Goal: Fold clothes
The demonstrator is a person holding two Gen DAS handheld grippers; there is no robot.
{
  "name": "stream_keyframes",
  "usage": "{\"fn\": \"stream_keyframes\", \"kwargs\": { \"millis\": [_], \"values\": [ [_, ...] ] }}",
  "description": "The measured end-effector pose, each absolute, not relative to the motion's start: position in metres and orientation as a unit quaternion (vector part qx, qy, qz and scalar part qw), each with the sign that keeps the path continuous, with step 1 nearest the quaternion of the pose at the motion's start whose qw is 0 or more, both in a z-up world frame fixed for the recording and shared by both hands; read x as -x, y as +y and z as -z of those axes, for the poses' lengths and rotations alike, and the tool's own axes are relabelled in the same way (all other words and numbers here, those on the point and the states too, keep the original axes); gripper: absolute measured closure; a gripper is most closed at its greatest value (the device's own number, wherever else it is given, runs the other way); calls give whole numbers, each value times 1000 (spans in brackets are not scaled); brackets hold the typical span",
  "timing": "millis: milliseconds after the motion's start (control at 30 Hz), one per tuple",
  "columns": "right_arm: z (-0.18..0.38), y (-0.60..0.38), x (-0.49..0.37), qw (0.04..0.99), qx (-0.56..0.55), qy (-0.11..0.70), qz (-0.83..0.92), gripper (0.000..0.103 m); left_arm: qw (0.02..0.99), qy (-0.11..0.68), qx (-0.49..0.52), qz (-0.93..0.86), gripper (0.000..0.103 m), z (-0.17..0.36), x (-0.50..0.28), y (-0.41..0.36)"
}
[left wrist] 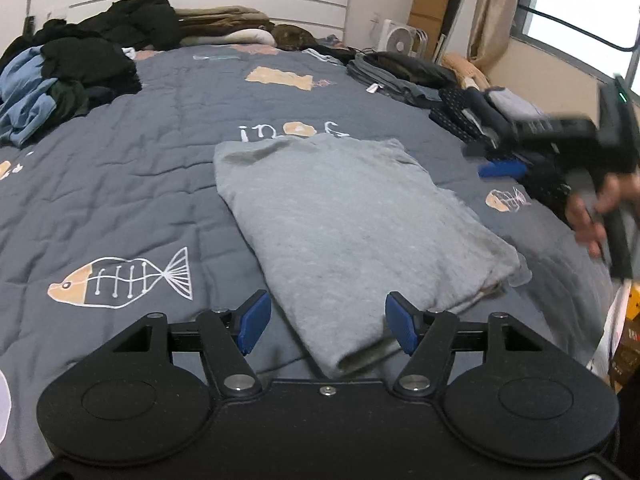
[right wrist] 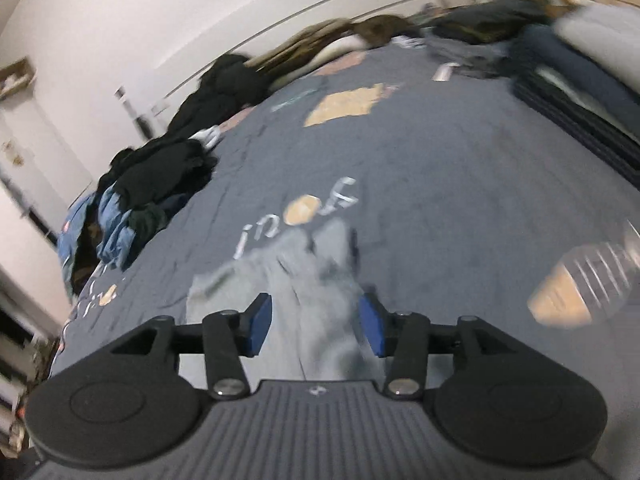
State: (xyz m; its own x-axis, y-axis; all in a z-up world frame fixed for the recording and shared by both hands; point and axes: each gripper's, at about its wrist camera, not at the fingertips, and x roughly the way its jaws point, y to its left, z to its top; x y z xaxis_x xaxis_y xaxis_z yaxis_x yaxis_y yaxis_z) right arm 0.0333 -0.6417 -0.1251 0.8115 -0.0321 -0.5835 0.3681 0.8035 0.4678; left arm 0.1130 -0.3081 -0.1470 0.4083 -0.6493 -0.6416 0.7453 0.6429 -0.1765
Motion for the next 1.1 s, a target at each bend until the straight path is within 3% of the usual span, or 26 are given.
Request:
{"fn": "stream_keyframes", "kwargs": {
  "millis": [133,200,367,633,700,733,767,833,867,967,1100],
  "values": [
    [154,-630,1,892,-317,292,134,54,839,345,-84,413,40,150,-109,-309],
    [167,-628,7,882,-327,316,126,54,846,317,-138,406,40,153,-97,-315],
    [168,-617,12,890,-291,334,103,52,843,219,-309,383,39,170,-56,-335],
    [184,-610,18,882,-296,357,90,49,821,73,-456,336,39,201,-20,-367],
    [187,-615,22,876,-317,351,92,54,817,53,-477,320,40,210,-18,-375],
    [188,-618,24,873,-331,346,93,57,814,46,-486,315,42,213,-18,-378],
    [190,-620,26,869,-346,340,93,70,809,37,-499,309,48,218,-16,-382],
    [192,-624,29,861,-384,323,86,86,794,25,-528,302,70,226,-13,-387],
    [193,-625,30,855,-405,314,81,94,785,24,-542,300,92,230,-12,-390],
    [192,-627,35,848,-437,286,88,97,770,24,-565,296,99,230,-11,-386],
    [186,-627,39,856,-420,285,101,98,762,45,-570,306,100,228,-13,-379]
  ]
}}
